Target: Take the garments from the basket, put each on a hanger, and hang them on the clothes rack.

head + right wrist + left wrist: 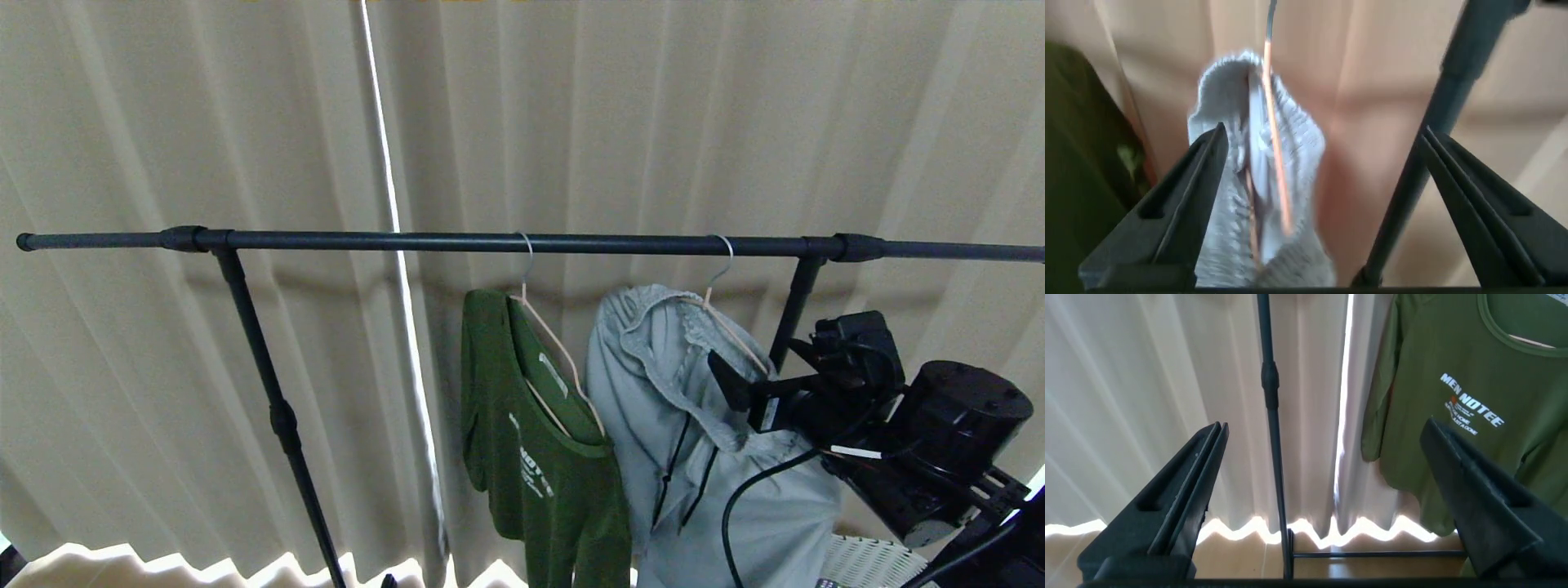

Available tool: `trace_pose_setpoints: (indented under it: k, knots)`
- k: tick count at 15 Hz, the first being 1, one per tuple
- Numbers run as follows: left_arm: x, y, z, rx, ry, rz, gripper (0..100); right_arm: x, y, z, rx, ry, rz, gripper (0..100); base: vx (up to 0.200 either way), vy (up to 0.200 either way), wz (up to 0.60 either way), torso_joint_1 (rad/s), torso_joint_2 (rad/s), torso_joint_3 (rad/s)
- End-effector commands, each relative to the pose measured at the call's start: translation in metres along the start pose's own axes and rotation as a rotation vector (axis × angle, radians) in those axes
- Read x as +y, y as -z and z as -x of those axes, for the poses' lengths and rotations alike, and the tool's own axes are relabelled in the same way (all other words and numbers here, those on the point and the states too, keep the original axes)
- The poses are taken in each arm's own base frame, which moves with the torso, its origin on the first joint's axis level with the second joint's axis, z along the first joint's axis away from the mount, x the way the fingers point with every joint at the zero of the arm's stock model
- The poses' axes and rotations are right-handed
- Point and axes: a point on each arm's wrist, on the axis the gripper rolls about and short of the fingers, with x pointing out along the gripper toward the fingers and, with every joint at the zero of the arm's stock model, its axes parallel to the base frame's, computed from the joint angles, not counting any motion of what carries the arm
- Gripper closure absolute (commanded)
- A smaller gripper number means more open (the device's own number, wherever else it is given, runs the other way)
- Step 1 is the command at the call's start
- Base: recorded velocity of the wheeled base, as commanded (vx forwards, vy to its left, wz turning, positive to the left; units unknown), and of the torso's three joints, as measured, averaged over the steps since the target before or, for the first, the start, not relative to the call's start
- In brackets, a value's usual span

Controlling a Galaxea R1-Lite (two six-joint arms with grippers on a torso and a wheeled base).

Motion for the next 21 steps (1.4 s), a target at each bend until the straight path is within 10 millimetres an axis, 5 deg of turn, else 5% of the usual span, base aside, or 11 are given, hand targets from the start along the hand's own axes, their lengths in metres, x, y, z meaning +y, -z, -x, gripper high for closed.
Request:
trace_pose_setpoints:
  k: [1,6,11,16,21]
  knots:
    - [0.000,0.000,0.000,-0.001,0.001,0.000,0,-0.003,-0.003,0.012,-0.006,-0.003,-0.020,0,0.000,0.000,0.00,0.000,0.00,0.000]
    - [0.000,0.000,0.000,-0.001,0.001,0.000,0,-0.016,-0.042,0.068,-0.170,-0.002,-0.055,0,0.000,0.000,0.00,0.000,0.00,0.000]
    - [0.000,0.000,0.000,-0.001,0.001,0.000,0,-0.033,-0.057,0.136,-0.276,0.026,-0.026,0,0.000,0.000,0.00,0.000,0.00,0.000]
    - [0.000,0.000,0.000,-0.001,0.001,0.000,0,-0.049,-0.002,0.200,0.201,0.050,0.026,0,0.000,0.000,0.00,0.000,0.00,0.000]
    - [0.000,0.000,0.000,-0.001,-0.001,0.002,0,-0.058,0.030,0.236,0.334,0.189,-0.142,0,0.000,0.000,0.00,0.000,0.00,0.000]
